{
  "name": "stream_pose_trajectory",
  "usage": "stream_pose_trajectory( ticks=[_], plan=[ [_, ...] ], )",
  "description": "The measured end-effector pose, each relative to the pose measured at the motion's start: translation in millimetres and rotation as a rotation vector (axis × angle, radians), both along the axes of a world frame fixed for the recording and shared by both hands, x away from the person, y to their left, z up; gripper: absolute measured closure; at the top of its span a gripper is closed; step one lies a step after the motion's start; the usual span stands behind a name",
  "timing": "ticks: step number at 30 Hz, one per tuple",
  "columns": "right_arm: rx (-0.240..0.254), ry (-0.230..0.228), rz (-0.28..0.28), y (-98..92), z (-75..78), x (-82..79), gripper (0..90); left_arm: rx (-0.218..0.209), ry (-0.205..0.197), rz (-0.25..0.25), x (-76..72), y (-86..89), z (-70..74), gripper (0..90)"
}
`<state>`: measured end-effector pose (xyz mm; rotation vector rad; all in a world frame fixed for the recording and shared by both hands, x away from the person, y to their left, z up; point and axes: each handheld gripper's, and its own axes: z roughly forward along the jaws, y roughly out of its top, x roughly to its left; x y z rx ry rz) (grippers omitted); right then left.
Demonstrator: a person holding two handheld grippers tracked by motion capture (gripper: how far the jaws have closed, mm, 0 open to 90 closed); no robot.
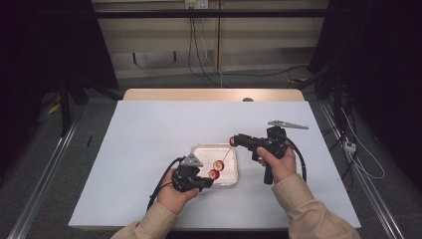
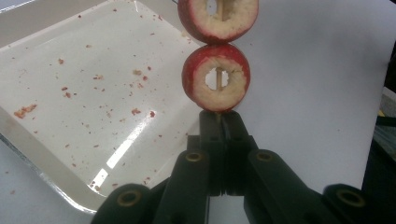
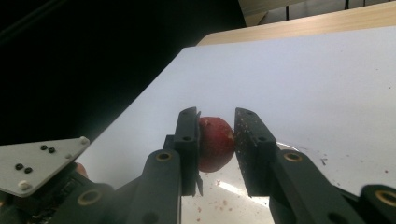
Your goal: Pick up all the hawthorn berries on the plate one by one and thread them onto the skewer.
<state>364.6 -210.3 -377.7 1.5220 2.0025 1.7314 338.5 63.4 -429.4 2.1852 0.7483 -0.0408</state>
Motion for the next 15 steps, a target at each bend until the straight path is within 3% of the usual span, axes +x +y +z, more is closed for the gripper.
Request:
stream_pose_trajectory(
  ticks=[6,10,12,14,15],
  plan=[
    [-0.013,0.012,0.03,7.5,-4.2,-1.2,72.1,0.0,-0.013,0.019,0.2,0.6,0.4,89.3],
    [0.02,0.009,0.007,8.2,-5.3,-1.9,72.0,-0.034,-0.009,0.048,0.8,3.5,0.9,89.5],
    [0.029,0.002,-0.003,8.5,-5.9,-3.4,72.0,-0.078,0.01,0.052,1.7,5.7,0.4,89.5],
    [0.029,0.012,0.006,10.9,-7.3,-4.7,72.2,-0.11,-0.005,0.061,0.4,5.0,2.1,89.6],
    [0.023,0.021,0.018,13.2,-8.3,-5.7,72.3,-0.094,-0.016,0.067,-0.9,3.3,5.0,89.7]
  ],
)
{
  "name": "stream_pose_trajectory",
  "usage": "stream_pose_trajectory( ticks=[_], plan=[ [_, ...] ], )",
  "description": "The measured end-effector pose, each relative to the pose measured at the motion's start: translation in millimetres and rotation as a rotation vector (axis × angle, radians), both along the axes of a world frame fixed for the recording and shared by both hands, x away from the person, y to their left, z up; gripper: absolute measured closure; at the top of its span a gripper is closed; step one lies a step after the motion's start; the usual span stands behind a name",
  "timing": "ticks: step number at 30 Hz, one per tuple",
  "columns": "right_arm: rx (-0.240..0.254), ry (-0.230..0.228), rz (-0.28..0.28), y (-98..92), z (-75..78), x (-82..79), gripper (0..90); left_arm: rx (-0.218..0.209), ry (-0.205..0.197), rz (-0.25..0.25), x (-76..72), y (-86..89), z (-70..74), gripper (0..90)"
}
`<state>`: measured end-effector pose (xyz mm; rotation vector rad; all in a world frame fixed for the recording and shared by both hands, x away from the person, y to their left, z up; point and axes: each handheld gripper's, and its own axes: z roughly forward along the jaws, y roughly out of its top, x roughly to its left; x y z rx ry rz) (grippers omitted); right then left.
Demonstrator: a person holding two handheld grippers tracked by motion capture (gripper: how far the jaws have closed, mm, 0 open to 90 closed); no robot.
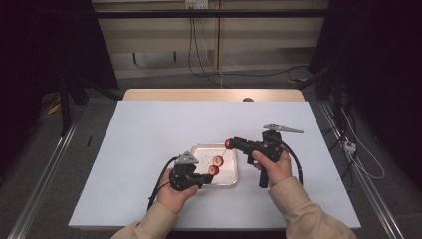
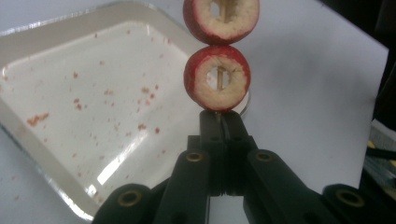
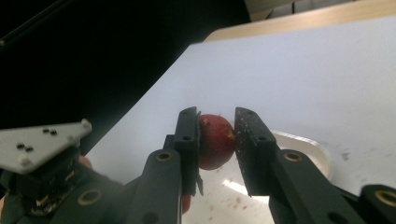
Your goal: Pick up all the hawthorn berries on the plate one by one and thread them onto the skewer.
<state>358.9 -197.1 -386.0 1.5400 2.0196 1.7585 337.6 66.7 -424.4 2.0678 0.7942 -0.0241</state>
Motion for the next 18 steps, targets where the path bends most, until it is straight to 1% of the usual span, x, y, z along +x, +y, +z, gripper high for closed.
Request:
stream_pose_trajectory(
  ticks=[1,2,3,4,5,6,7,8,9,10,11,12,13,14,15,16,17,18],
  plan=[
    [-0.005,-0.012,0.005,4.1,-1.7,-1.7,72.4,0.01,-0.021,0.006,-1.4,-1.3,1.0,89.7],
    [-0.003,-0.025,-0.01,6.2,-1.5,-3.1,72.4,-0.015,0.002,-0.001,-0.1,0.6,0.9,89.6],
    [0.003,-0.031,-0.015,7.1,-1.1,-3.7,72.4,-0.01,0.002,0.004,0.9,2.9,0.8,89.6],
    [0.006,-0.028,-0.015,7.8,-1.6,-3.7,72.5,-0.011,-0.008,0.026,0.7,3.5,0.1,89.7],
    [0.011,-0.024,-0.016,7.8,-2.6,-3.3,72.5,-0.015,0.006,0.022,1.5,4.9,-0.1,89.7],
    [0.019,-0.02,-0.014,8.1,-3.5,-3.2,72.6,-0.006,0.006,0.031,1.5,4.1,-1.6,89.7],
    [0.014,-0.012,-0.009,8.9,-4.5,-3.6,72.6,0.001,0.016,0.01,2.3,4.3,-2.7,89.7],
    [0.005,-0.013,-0.009,9.7,-5.3,-4.1,72.6,0.007,0.013,0.013,1.8,3.6,-3.7,89.7],
    [0.005,-0.012,-0.002,9.9,-6.1,-4.2,72.6,0.008,0.014,0.011,1.8,3.0,-4.1,89.7],
    [0.005,-0.006,-0.004,9.1,-6.7,-4.2,72.5,0.006,0.005,0.031,1.1,2.0,-3.9,89.7],
    [0.012,-0.007,-0.008,8.5,-8.0,-4.0,72.6,0.011,0.005,0.023,1.3,2.1,-3.6,89.7],
    [0.019,0.001,-0.009,8.4,-9.3,-3.8,72.6,0.022,0.009,0.026,1.3,1.6,-4.0,89.7],
    [0.01,0.005,-0.014,9.5,-9.6,-4.4,72.7,0.018,0.012,0.02,1.6,2.5,-4.2,89.7],
    [0.012,0.002,-0.005,10.7,-9.5,-4.8,72.7,0.012,0.006,0.026,1.2,2.0,-4.2,89.7],
    [0.014,0.005,0.0,11.7,-9.7,-4.7,72.7,0.025,0.004,0.028,1.2,1.5,-3.6,89.7],
    [0.007,0.001,-0.002,12.8,-10.0,-5.1,72.7,0.032,-0.007,0.04,0.6,1.0,-4.1,89.7],
    [0.007,-0.005,0.004,13.3,-10.2,-5.0,72.7,0.027,0.006,0.024,1.2,1.7,-4.6,89.7],
    [0.003,0.001,0.005,12.9,-10.3,-4.8,72.7,0.036,0.012,0.026,1.5,1.6,-4.6,89.7]
  ],
)
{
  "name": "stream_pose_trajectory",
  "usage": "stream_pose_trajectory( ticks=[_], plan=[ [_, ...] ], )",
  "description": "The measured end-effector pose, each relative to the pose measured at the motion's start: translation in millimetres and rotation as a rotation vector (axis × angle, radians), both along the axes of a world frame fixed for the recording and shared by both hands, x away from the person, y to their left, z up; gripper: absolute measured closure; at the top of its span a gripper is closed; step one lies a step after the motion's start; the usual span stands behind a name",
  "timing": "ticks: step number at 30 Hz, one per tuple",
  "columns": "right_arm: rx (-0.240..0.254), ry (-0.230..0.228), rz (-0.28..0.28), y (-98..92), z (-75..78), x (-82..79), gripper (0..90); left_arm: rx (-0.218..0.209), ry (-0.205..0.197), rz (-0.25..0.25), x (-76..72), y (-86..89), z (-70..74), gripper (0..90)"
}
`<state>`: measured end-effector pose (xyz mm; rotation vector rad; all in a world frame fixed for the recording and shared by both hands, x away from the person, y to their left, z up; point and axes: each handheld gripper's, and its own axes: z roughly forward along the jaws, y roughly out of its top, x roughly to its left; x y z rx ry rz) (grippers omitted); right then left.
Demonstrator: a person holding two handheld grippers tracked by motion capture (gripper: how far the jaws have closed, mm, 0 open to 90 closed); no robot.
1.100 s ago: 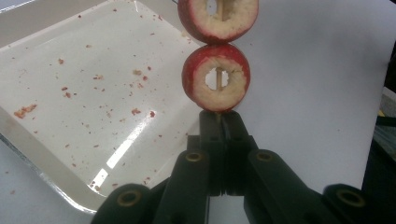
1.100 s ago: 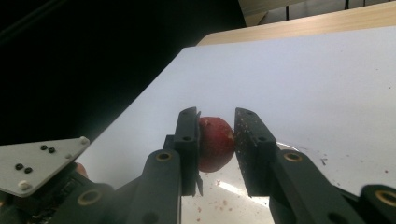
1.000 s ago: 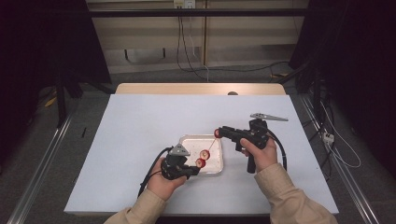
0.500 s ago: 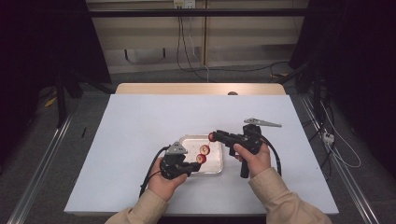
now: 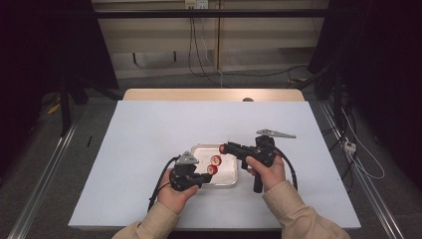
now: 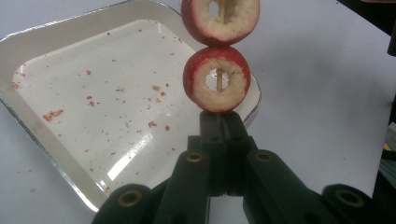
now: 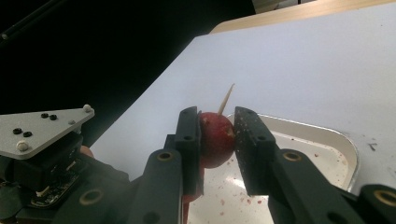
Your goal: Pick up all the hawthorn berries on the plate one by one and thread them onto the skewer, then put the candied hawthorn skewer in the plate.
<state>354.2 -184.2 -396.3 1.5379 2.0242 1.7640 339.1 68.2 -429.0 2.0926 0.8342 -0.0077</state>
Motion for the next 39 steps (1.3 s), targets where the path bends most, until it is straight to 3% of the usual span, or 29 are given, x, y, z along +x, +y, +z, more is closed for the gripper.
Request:
stream_pose_trajectory(
  ticks=[6,8,9,10,14,17,18,20,21,24,25,27,28,29,31,32,34,36,39],
  plan=[
    [-0.007,0.001,0.01,4.0,-0.2,-1.2,72.8,0.01,-0.009,0.031,0.2,-0.4,-3.4,89.7],
    [-0.009,0.003,0.02,5.2,-1.2,-1.3,72.8,0.009,0.009,0.013,1.1,1.1,-4.9,89.7],
    [-0.018,-0.003,0.023,5.8,-1.5,-2.5,72.9,0.01,-0.007,0.032,-0.2,0.8,-4.7,89.7],
    [-0.008,-0.006,0.031,4.9,-1.2,-2.6,72.9,0.004,0.0,0.013,0.2,1.0,-3.1,89.7],
    [0.002,-0.001,0.017,2.4,-3.2,-4.4,72.8,0.011,0.001,0.023,1.3,-1.6,-5.1,89.7],
    [-0.033,-0.05,0.013,4.5,-3.9,-5.2,72.4,0.02,0.017,0.022,4.0,-1.9,-5.7,89.5],
    [-0.047,-0.071,0.024,5.2,-3.8,-3.8,70.9,0.032,0.016,0.033,4.4,-2.3,-6.2,89.5],
    [-0.074,-0.087,0.013,5.4,-4.7,-1.6,54.3,0.059,0.041,0.044,8.3,-1.1,-9.4,89.5],
    [-0.083,-0.098,0.012,4.3,-5.1,-1.3,53.9,0.066,0.04,0.056,9.7,-0.8,-11.3,89.4],
    [-0.097,-0.122,-0.009,-0.3,-5.2,-4.1,41.2,0.072,0.042,0.086,14.6,-3.4,-14.4,88.2],
    [-0.097,-0.12,-0.008,-2.2,-5.9,-5.2,40.0,0.078,0.042,0.096,17.0,-4.5,-15.7,85.5],
    [-0.079,-0.118,-0.021,-7.0,-7.4,-7.8,33.5,0.097,0.079,0.103,21.5,-6.5,-19.5,75.0],
    [-0.08,-0.12,-0.023,-8.9,-7.7,-8.9,31.7,0.083,0.065,0.129,21.5,-8.8,-20.0,74.6],
    [-0.075,-0.12,-0.021,-12.5,-8.1,-11.1,30.5,0.104,0.043,0.131,21.5,-9.6,-19.0,70.1],
    [-0.071,-0.127,-0.033,-19.0,-9.0,-14.8,27.5,0.12,0.016,0.153,20.1,-10.0,-17.8,53.1],
    [-0.072,-0.133,-0.039,-22.5,-9.6,-16.6,25.7,0.125,0.007,0.145,20.0,-8.3,-17.1,49.2],
    [-0.077,-0.142,-0.042,-28.8,-11.6,-20.1,25.0,0.111,-0.02,0.134,18.7,-3.3,-13.2,42.6],
    [-0.086,-0.151,-0.044,-34.9,-14.3,-24.6,23.1,0.063,-0.043,0.136,17.9,3.3,-7.2,33.9],
    [-0.137,-0.164,-0.033,-44.8,-19.7,-33.5,20.9,0.04,-0.09,0.13,15.9,18.7,-0.9,24.1]
  ],
)
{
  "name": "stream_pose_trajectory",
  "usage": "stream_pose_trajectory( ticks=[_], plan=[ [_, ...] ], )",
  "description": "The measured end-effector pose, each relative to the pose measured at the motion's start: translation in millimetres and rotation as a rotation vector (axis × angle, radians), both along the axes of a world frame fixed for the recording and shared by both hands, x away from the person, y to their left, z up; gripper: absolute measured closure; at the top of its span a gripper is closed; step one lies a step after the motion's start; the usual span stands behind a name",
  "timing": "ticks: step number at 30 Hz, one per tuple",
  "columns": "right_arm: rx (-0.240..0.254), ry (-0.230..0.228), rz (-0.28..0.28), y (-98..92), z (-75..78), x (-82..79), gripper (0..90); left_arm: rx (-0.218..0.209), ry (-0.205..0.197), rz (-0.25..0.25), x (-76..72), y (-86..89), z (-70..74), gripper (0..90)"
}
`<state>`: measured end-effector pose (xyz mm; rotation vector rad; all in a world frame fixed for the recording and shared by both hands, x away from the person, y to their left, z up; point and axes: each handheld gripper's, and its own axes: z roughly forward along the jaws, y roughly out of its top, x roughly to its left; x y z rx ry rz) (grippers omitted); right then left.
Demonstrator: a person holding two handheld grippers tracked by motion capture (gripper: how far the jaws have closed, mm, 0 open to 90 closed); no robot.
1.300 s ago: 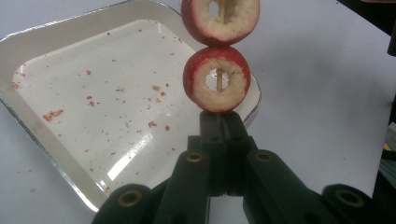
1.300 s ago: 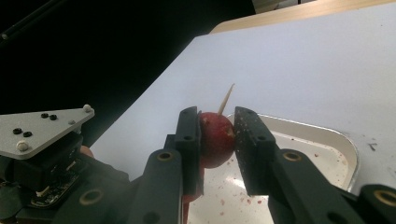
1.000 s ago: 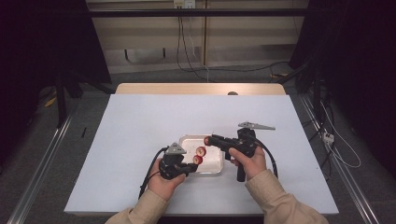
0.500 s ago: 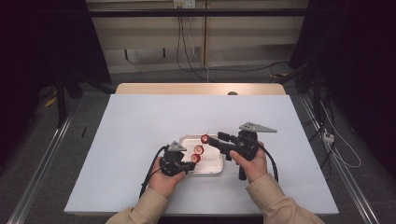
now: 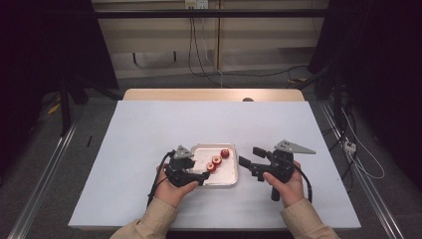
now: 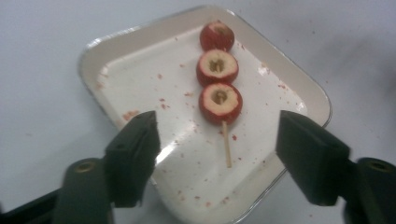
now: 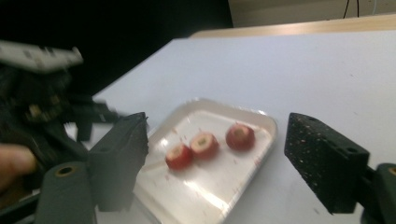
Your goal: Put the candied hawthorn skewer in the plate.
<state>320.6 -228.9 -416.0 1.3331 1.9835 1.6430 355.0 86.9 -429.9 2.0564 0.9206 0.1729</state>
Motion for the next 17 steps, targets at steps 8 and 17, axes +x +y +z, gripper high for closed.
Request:
stream_pose_trajectory(
  ticks=[8,17],
  plan=[
    [-0.097,-0.024,-0.016,-26.4,-17.1,-22.6,17.2,-0.039,-0.077,-0.027,-11.2,51.9,1.5,16.2],
    [-0.149,-0.055,-0.041,-40.9,-26.9,-39.3,15.0,-0.069,-0.114,-0.025,-13.5,81.1,-4.4,12.5]
  ],
)
